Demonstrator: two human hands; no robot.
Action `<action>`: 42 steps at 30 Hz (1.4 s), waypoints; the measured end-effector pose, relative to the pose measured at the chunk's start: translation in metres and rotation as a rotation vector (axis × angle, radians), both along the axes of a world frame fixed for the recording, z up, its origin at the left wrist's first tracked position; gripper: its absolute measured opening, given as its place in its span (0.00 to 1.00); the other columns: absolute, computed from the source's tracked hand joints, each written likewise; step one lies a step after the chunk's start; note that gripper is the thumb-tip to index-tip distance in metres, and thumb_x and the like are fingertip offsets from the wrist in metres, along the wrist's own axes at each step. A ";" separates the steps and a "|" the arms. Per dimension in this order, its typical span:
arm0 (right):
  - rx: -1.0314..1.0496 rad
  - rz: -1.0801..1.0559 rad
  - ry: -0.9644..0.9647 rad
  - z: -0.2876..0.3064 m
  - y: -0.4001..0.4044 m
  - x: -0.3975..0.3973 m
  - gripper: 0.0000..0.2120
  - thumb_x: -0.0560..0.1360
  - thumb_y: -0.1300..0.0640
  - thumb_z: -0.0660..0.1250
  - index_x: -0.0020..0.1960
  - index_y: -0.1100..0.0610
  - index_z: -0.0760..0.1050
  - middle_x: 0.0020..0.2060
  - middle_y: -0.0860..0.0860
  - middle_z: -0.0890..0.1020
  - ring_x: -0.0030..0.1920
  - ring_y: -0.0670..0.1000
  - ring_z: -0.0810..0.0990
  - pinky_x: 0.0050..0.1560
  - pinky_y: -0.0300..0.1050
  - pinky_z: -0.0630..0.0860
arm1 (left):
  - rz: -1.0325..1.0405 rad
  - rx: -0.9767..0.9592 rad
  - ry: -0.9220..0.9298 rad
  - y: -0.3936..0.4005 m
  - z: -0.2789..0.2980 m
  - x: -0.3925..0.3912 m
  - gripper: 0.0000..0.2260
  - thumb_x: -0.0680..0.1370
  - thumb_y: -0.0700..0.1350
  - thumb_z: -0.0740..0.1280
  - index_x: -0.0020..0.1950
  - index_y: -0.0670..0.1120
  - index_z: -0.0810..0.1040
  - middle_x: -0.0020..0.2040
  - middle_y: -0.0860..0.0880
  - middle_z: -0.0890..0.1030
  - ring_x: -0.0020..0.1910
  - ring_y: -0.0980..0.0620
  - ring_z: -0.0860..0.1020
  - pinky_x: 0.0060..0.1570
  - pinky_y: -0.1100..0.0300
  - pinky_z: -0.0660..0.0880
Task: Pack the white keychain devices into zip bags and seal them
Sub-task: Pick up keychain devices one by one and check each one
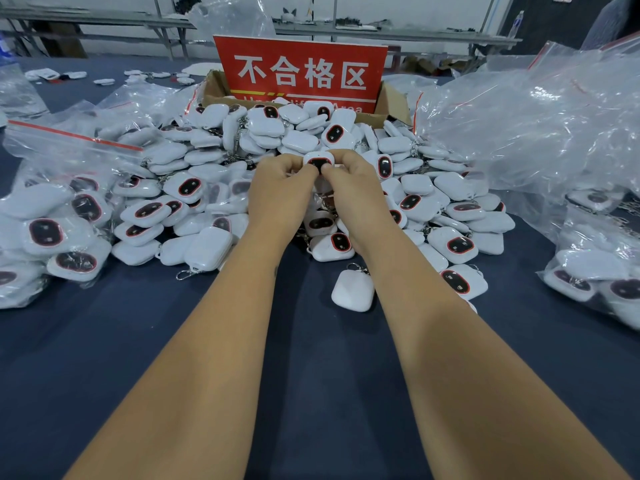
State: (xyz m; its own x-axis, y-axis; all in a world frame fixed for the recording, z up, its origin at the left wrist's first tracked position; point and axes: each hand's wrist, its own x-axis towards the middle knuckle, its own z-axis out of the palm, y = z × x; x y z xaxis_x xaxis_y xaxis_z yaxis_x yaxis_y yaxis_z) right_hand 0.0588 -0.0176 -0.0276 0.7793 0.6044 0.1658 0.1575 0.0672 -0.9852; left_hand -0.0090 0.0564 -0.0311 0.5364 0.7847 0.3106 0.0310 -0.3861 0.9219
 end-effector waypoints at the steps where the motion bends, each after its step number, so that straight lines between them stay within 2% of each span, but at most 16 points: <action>1: -0.004 -0.001 -0.013 0.000 0.000 0.000 0.08 0.80 0.62 0.61 0.53 0.52 0.77 0.37 0.47 0.81 0.41 0.46 0.80 0.49 0.46 0.79 | 0.005 0.000 0.006 0.000 0.000 0.000 0.10 0.76 0.45 0.66 0.42 0.39 0.81 0.32 0.50 0.73 0.32 0.54 0.69 0.36 0.57 0.68; 5: -0.010 -0.006 -0.043 0.000 -0.001 -0.001 0.09 0.80 0.62 0.61 0.51 0.50 0.77 0.35 0.45 0.81 0.39 0.43 0.80 0.45 0.40 0.77 | 0.009 0.010 0.036 0.001 0.000 0.001 0.09 0.77 0.45 0.65 0.42 0.44 0.81 0.34 0.52 0.76 0.34 0.55 0.73 0.38 0.57 0.72; 10: 0.009 0.002 -0.054 -0.001 -0.002 0.000 0.11 0.80 0.63 0.63 0.49 0.49 0.80 0.34 0.47 0.82 0.40 0.46 0.81 0.48 0.43 0.79 | 0.016 0.027 0.053 0.001 -0.001 0.002 0.06 0.78 0.46 0.64 0.44 0.49 0.79 0.48 0.45 0.79 0.36 0.57 0.73 0.37 0.61 0.67; 13: 0.045 0.000 -0.016 -0.001 -0.003 -0.001 0.12 0.79 0.62 0.63 0.46 0.47 0.79 0.33 0.46 0.82 0.40 0.47 0.81 0.49 0.46 0.80 | -0.008 -0.023 0.009 -0.002 0.001 0.000 0.07 0.77 0.45 0.65 0.41 0.49 0.80 0.42 0.48 0.79 0.36 0.55 0.73 0.39 0.57 0.72; 16: 0.082 -0.019 0.041 0.002 -0.002 -0.001 0.07 0.79 0.62 0.65 0.49 0.52 0.80 0.38 0.49 0.83 0.41 0.49 0.82 0.47 0.47 0.80 | -0.004 -0.122 -0.094 -0.003 0.003 -0.003 0.09 0.75 0.43 0.63 0.39 0.41 0.80 0.34 0.48 0.76 0.35 0.51 0.72 0.40 0.53 0.71; 18: 0.183 -0.042 0.177 0.005 -0.001 0.001 0.06 0.79 0.64 0.64 0.48 0.56 0.78 0.44 0.55 0.83 0.40 0.50 0.81 0.46 0.48 0.81 | 0.020 -0.184 -0.140 0.000 0.003 -0.003 0.11 0.76 0.39 0.61 0.37 0.48 0.80 0.34 0.53 0.79 0.36 0.55 0.75 0.42 0.55 0.75; 19: 0.263 -0.042 0.267 0.008 -0.002 0.002 0.06 0.79 0.66 0.64 0.48 0.57 0.77 0.46 0.58 0.83 0.40 0.52 0.82 0.47 0.48 0.82 | 0.031 -0.194 -0.151 0.000 0.003 -0.003 0.13 0.76 0.38 0.61 0.39 0.52 0.81 0.35 0.55 0.80 0.36 0.59 0.76 0.41 0.59 0.77; 21: 0.421 -0.034 0.411 0.012 -0.003 0.004 0.06 0.79 0.69 0.62 0.48 0.60 0.73 0.46 0.61 0.82 0.41 0.55 0.83 0.50 0.50 0.83 | 0.039 -0.179 -0.167 0.000 0.003 -0.002 0.14 0.77 0.36 0.61 0.43 0.53 0.80 0.34 0.55 0.78 0.27 0.64 0.73 0.30 0.68 0.73; 23: 0.491 -0.021 0.449 0.012 -0.003 0.006 0.07 0.77 0.72 0.61 0.49 0.61 0.71 0.47 0.64 0.81 0.43 0.58 0.83 0.54 0.53 0.82 | 0.046 -0.168 -0.169 -0.001 0.003 -0.002 0.13 0.77 0.35 0.61 0.45 0.52 0.79 0.35 0.53 0.76 0.25 0.63 0.71 0.27 0.68 0.70; 25: 0.470 0.003 0.401 0.012 -0.002 0.004 0.09 0.77 0.73 0.62 0.49 0.60 0.71 0.51 0.65 0.80 0.46 0.59 0.82 0.56 0.54 0.81 | 0.055 -0.174 -0.174 0.000 0.002 -0.002 0.12 0.77 0.35 0.61 0.46 0.52 0.79 0.36 0.51 0.77 0.30 0.59 0.74 0.34 0.63 0.75; 28: 0.308 0.002 0.156 0.008 0.000 0.000 0.09 0.76 0.70 0.66 0.48 0.57 0.73 0.47 0.54 0.81 0.45 0.51 0.80 0.50 0.43 0.80 | 0.062 -0.212 -0.212 0.003 0.002 -0.001 0.11 0.75 0.35 0.61 0.49 0.48 0.80 0.39 0.47 0.79 0.35 0.53 0.74 0.41 0.53 0.75; 30: 0.203 -0.022 0.018 0.004 0.001 -0.002 0.11 0.75 0.68 0.68 0.47 0.53 0.74 0.44 0.51 0.81 0.44 0.47 0.79 0.46 0.41 0.77 | 0.091 -0.219 -0.242 0.004 0.002 -0.001 0.11 0.75 0.35 0.61 0.50 0.46 0.81 0.40 0.46 0.79 0.34 0.53 0.74 0.40 0.55 0.74; 32: 0.152 -0.056 -0.014 0.002 0.000 -0.002 0.11 0.75 0.67 0.69 0.47 0.51 0.74 0.43 0.50 0.82 0.44 0.48 0.79 0.46 0.44 0.78 | 0.133 -0.220 -0.280 0.005 0.003 0.000 0.11 0.75 0.35 0.62 0.46 0.49 0.80 0.41 0.48 0.80 0.36 0.53 0.75 0.40 0.56 0.75; 36: 0.104 -0.105 0.050 0.004 -0.002 -0.003 0.12 0.74 0.64 0.71 0.50 0.52 0.71 0.36 0.47 0.78 0.34 0.44 0.76 0.31 0.32 0.72 | 0.184 -0.209 -0.362 0.006 0.008 -0.001 0.11 0.74 0.35 0.64 0.44 0.51 0.79 0.40 0.51 0.79 0.37 0.54 0.76 0.40 0.62 0.74; 40: 0.010 -0.080 -0.039 0.004 -0.002 -0.004 0.08 0.75 0.57 0.73 0.49 0.52 0.73 0.35 0.47 0.80 0.35 0.43 0.78 0.36 0.32 0.74 | 0.178 -0.152 -0.400 0.002 0.012 -0.003 0.10 0.74 0.34 0.64 0.44 0.49 0.80 0.39 0.52 0.79 0.36 0.57 0.75 0.38 0.67 0.72; 42: -0.040 -0.030 -0.130 0.005 -0.002 -0.007 0.02 0.76 0.59 0.70 0.48 0.53 0.79 0.39 0.48 0.83 0.42 0.45 0.81 0.47 0.38 0.78 | 0.166 -0.126 -0.409 0.000 0.014 -0.004 0.10 0.73 0.34 0.64 0.44 0.49 0.80 0.39 0.52 0.79 0.37 0.58 0.76 0.38 0.68 0.73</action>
